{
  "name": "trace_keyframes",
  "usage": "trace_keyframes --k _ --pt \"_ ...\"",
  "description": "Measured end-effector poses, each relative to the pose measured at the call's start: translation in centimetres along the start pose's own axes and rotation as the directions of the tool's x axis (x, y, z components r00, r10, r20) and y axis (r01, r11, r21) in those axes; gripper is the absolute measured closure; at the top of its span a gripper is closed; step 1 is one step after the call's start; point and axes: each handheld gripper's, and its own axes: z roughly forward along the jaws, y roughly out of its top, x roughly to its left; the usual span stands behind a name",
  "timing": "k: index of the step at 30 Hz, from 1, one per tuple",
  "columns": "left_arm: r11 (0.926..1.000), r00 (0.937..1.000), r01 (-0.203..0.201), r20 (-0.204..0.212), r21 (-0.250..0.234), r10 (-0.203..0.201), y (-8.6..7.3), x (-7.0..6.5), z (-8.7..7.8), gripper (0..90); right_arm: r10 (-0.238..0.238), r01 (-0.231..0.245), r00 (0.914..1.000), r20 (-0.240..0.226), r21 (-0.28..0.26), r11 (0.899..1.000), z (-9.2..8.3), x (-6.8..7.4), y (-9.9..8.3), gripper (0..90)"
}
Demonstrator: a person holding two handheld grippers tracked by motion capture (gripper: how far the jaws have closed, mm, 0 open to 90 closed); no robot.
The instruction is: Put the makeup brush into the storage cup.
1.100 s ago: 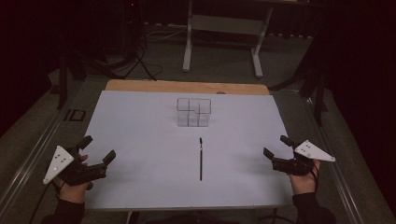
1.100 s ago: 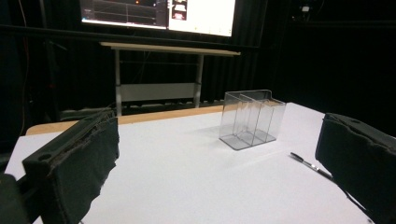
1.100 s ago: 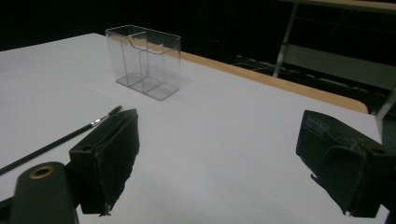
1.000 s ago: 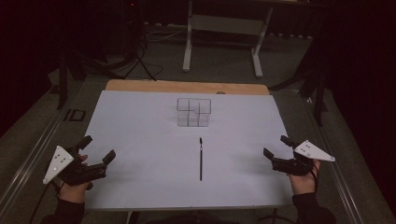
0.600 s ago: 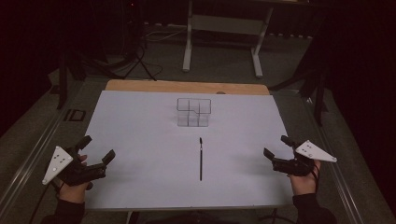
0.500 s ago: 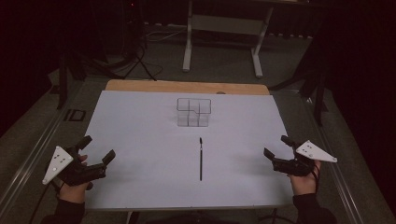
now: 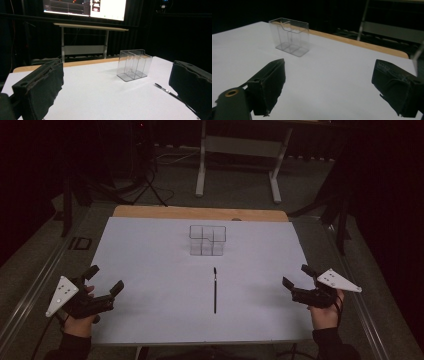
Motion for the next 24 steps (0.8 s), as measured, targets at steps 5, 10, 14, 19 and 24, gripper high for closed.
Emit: trace_keyframes --k 5,10,14,19,24 --pt "1.0 1.0 0.0 0.002 -0.004 0.0 0.1 -0.1 0.0 0.1 0.011 -0.011 0.9999 -0.002 0.027 1.0 0.3 0.9 1.3 11.6" --pt "1.0 1.0 0.002 0.002 -0.008 -0.002 0.2 -0.2 0.0 0.1 -0.003 0.004 1.0 -0.009 0.058 0.998 0.9 2.6 2.7 11.5" --pt "1.0 1.0 0.004 0.002 -0.006 -0.004 0.2 -0.1 0.0 0.1 0.047 -0.046 0.9989 -0.003 0.086 0.995 1.2 3.3 3.7 11.3" --pt "0.9999 1.0 0.01 0.001 -0.009 -0.01 0.2 -0.1 0.1 0.1 0.088 -0.091 0.9956 0.033 0.118 0.989 1.5 4.0 4.6 11.5" --pt "1.0 1.0 0.005 0.003 -0.006 -0.005 0.2 -0.2 0.1 0.1 0.09 -0.099 0.994 0.063 0.157 0.983 2.1 5.3 5.3 12.6"
